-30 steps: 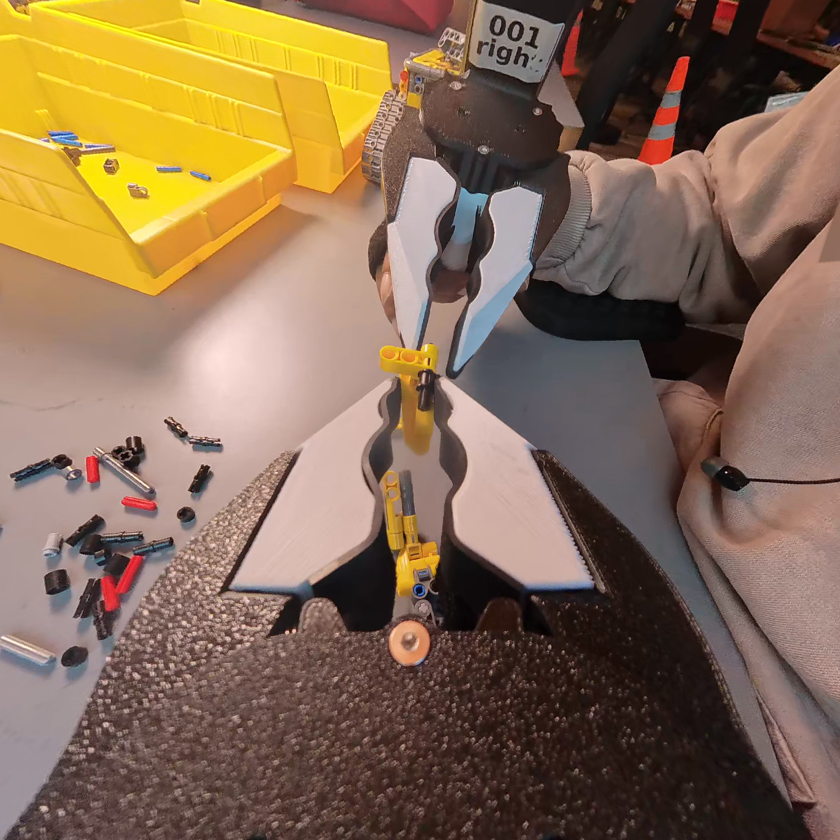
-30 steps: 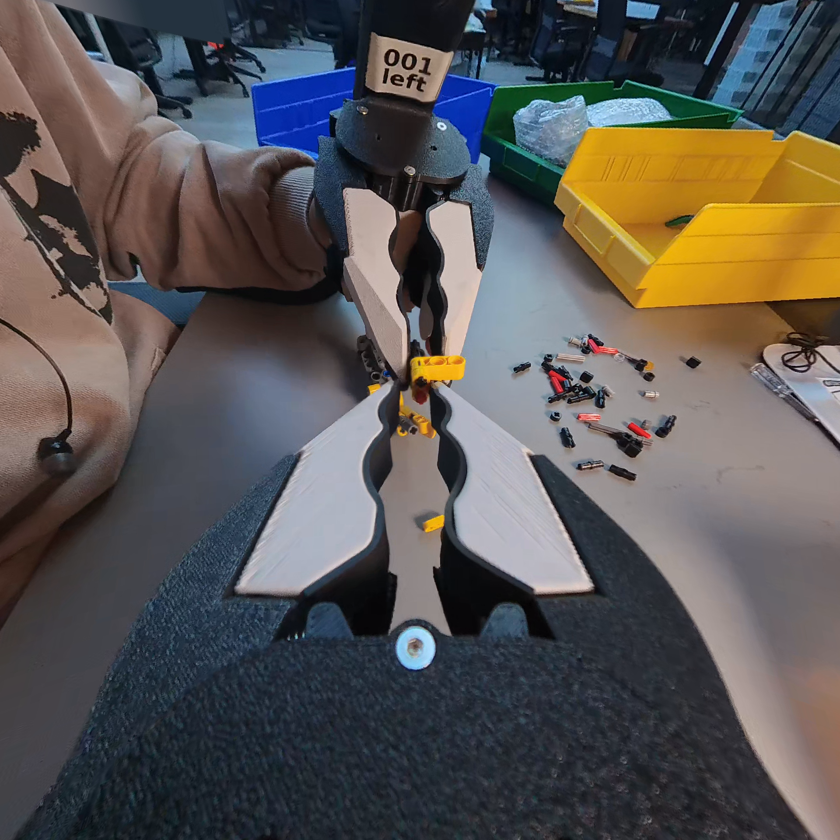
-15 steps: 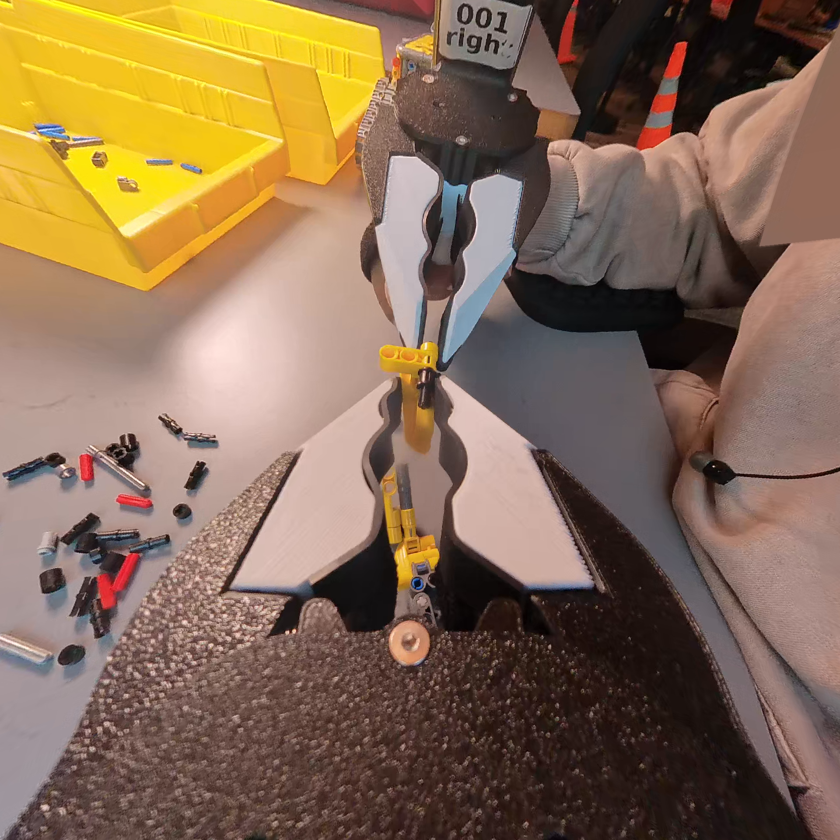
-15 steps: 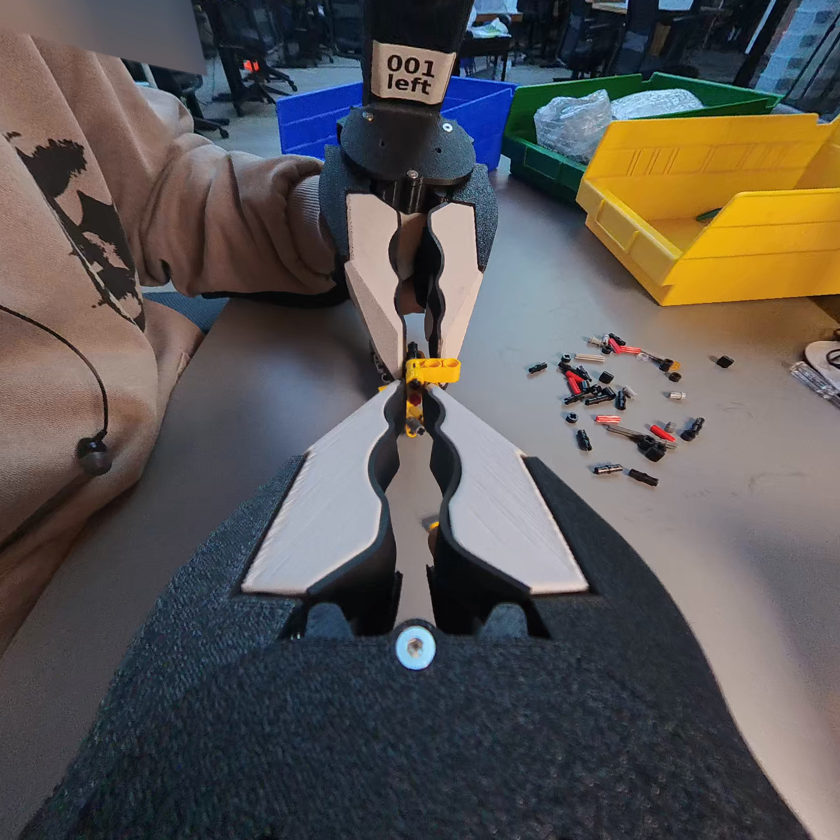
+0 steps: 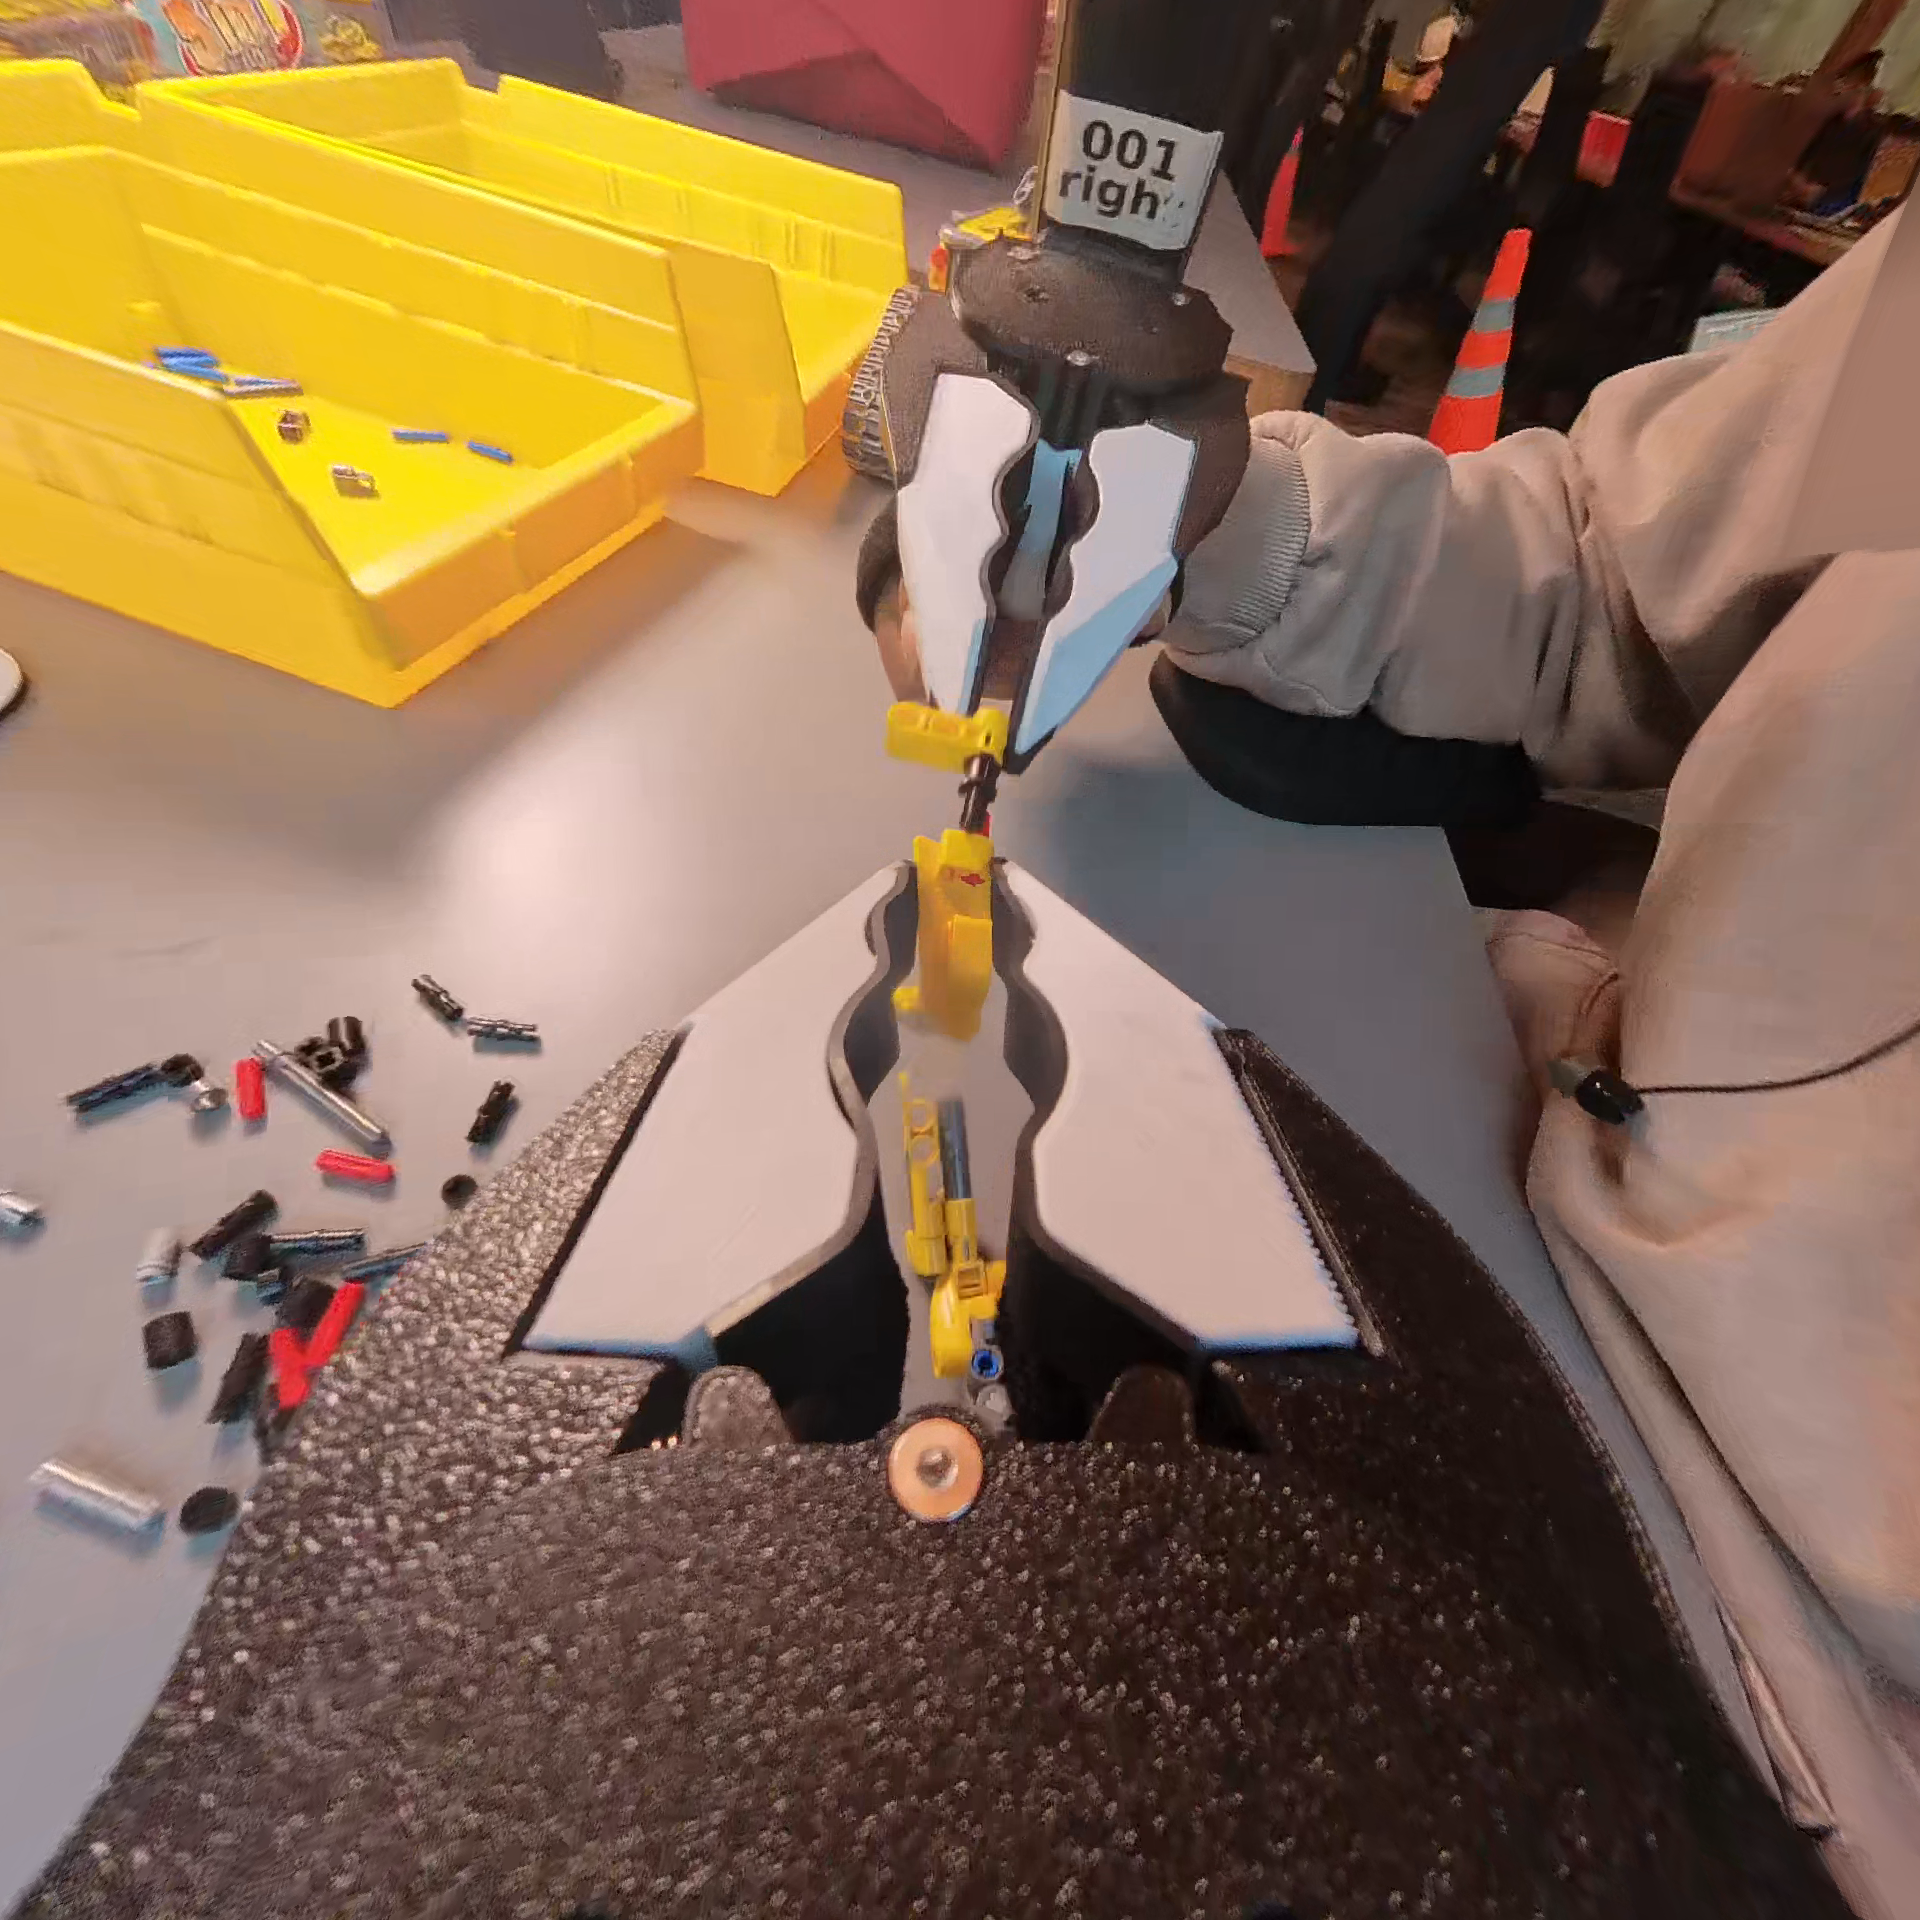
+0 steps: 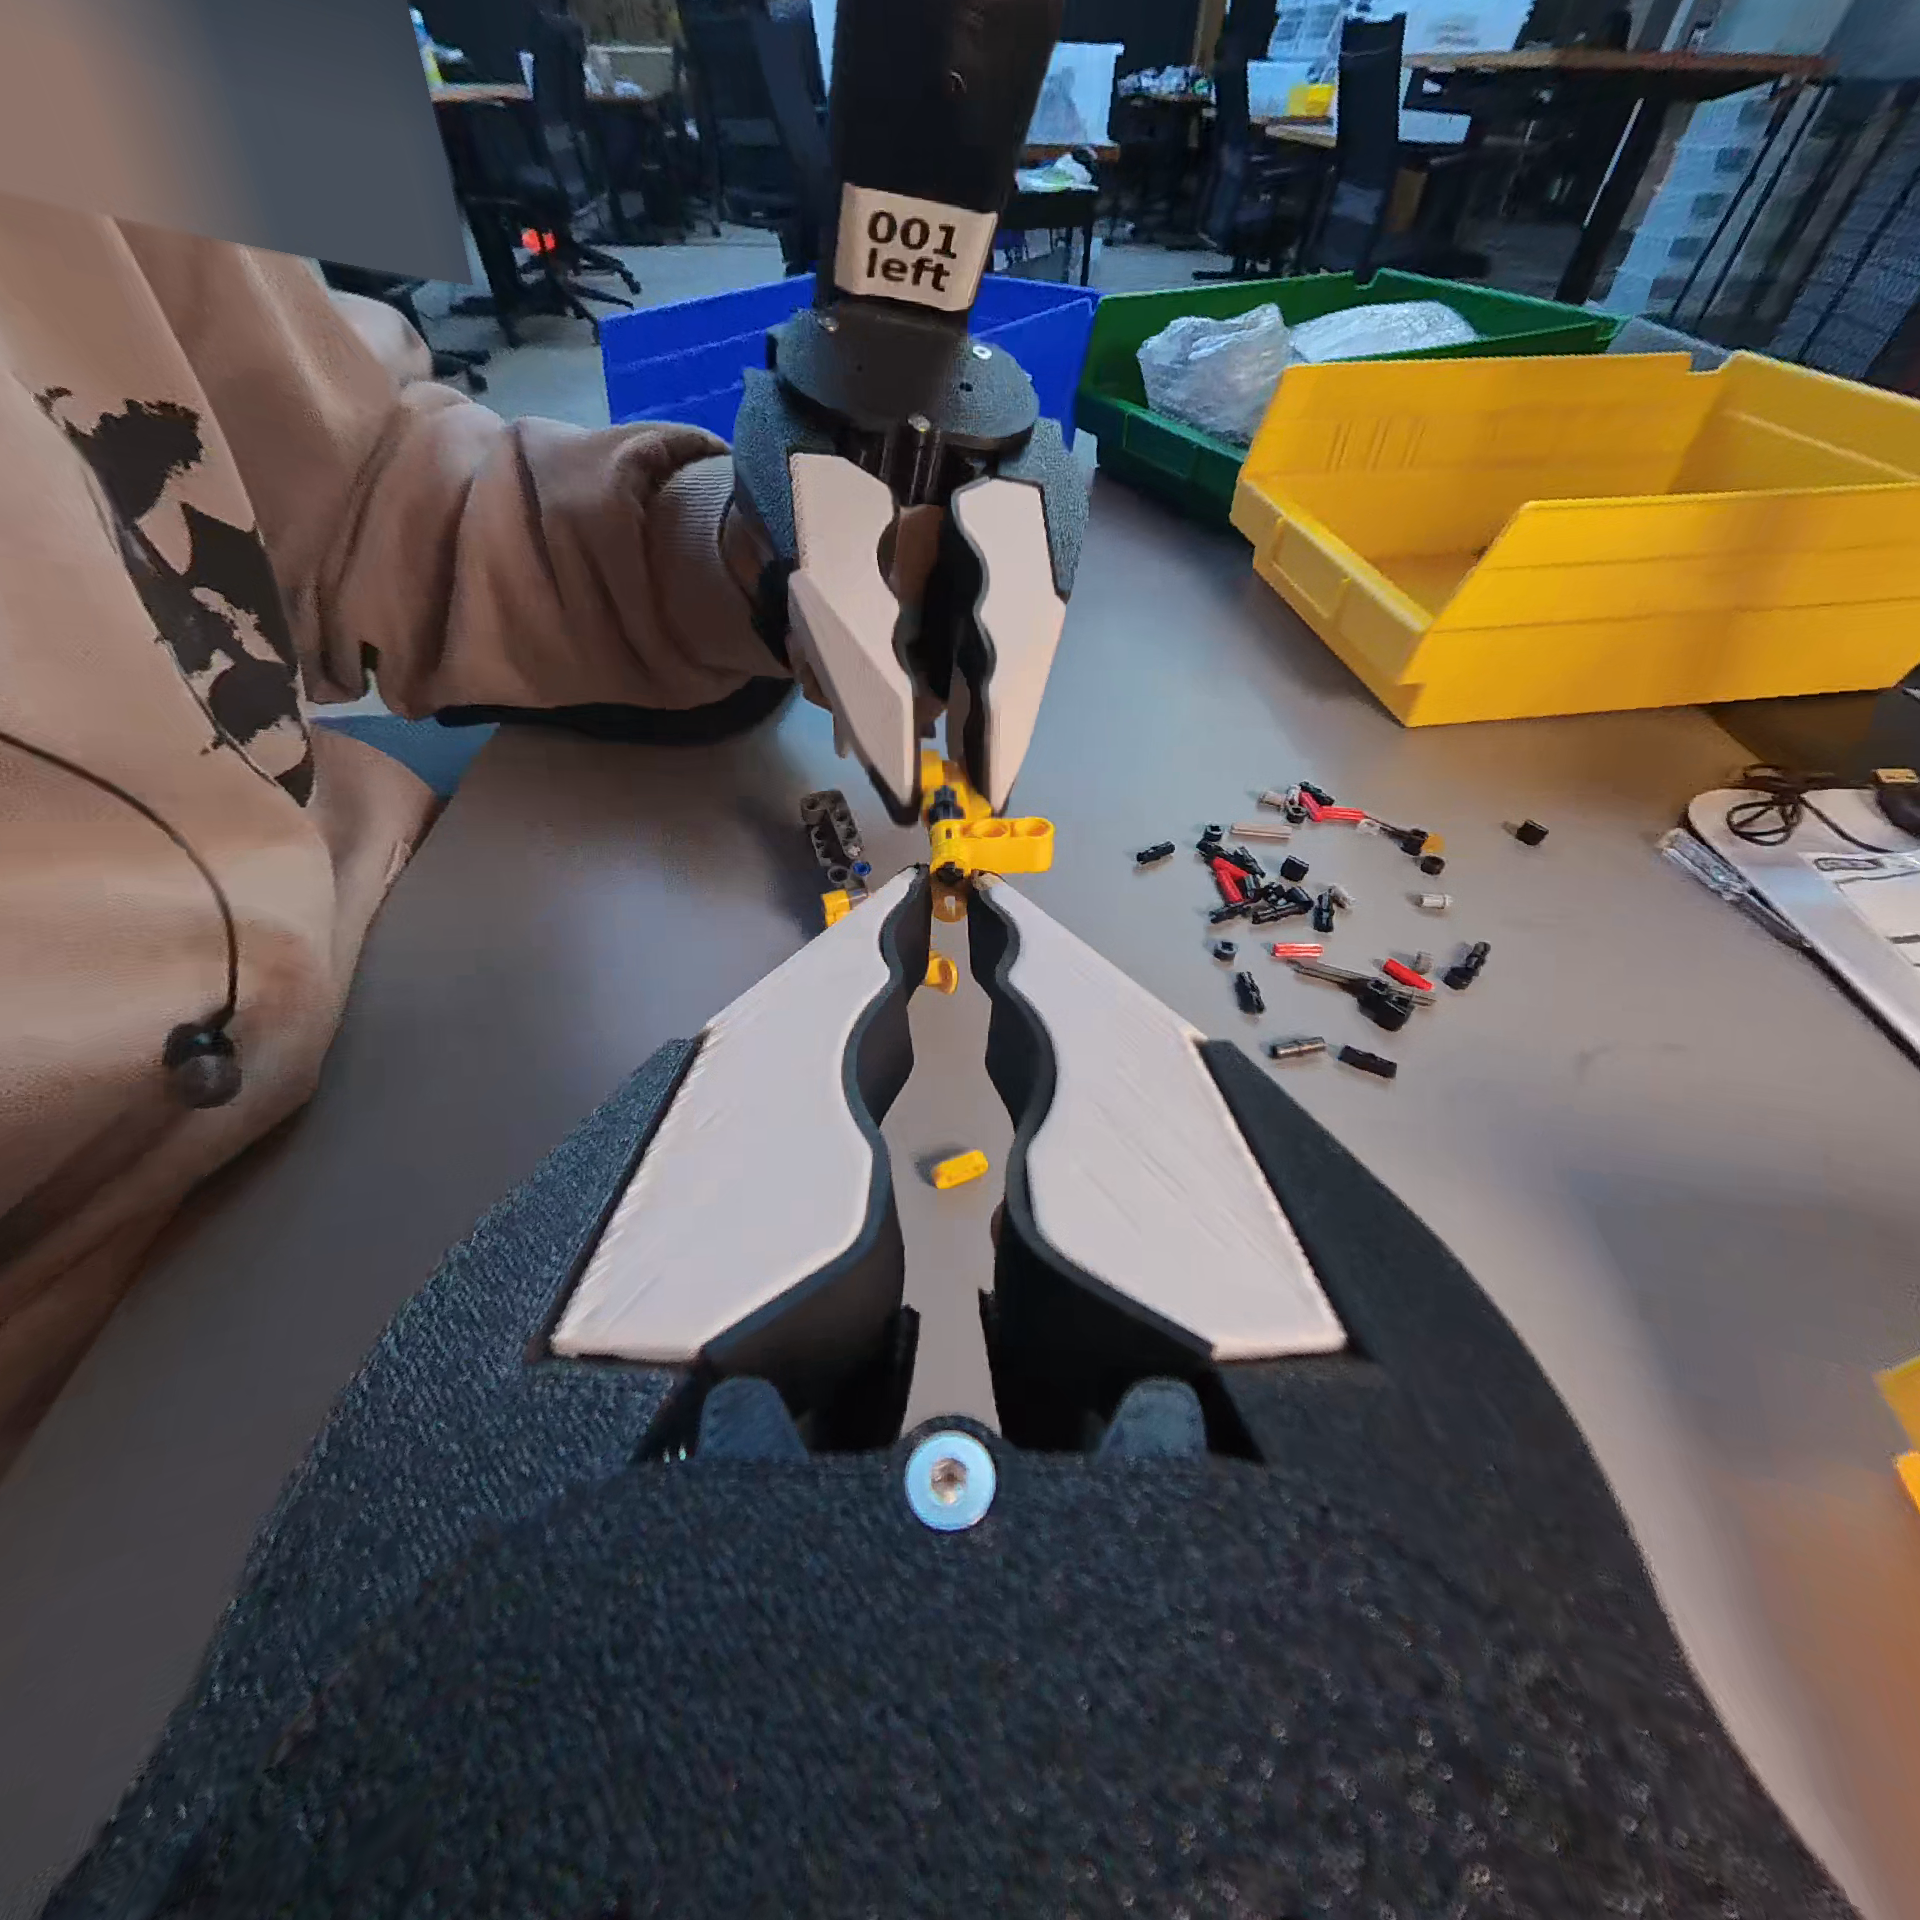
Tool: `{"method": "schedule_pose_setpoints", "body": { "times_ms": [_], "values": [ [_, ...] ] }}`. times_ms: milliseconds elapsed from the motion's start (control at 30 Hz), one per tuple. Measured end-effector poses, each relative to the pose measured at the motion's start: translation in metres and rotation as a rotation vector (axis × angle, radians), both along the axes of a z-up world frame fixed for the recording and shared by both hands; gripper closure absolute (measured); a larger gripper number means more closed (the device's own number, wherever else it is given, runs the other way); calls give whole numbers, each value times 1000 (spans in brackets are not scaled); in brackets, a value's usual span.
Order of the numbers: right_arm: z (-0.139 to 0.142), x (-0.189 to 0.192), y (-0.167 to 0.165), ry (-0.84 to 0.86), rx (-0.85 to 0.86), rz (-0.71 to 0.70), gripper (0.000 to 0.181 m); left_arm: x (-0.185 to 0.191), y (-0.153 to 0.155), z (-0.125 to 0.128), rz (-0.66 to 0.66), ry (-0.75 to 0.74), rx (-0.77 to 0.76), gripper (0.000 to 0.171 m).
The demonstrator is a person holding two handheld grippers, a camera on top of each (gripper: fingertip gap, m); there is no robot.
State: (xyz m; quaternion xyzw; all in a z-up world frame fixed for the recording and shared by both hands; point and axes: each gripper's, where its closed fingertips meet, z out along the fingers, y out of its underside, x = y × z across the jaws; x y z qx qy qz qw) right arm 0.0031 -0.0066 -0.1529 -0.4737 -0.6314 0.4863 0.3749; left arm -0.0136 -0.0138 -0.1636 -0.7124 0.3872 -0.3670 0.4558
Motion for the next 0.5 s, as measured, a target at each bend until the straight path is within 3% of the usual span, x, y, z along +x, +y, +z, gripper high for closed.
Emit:
{"method": "schedule_pose_setpoints", "body": {
  "times_ms": [300,500],
  "values": [
    [-12,8,8,-42,29,-25,176,-8,1,-24,39,69,-49,158],
    [-29,4,2,-104,55,-10,176,-5,2,-61,46,280,-30,157]
  ]
}}
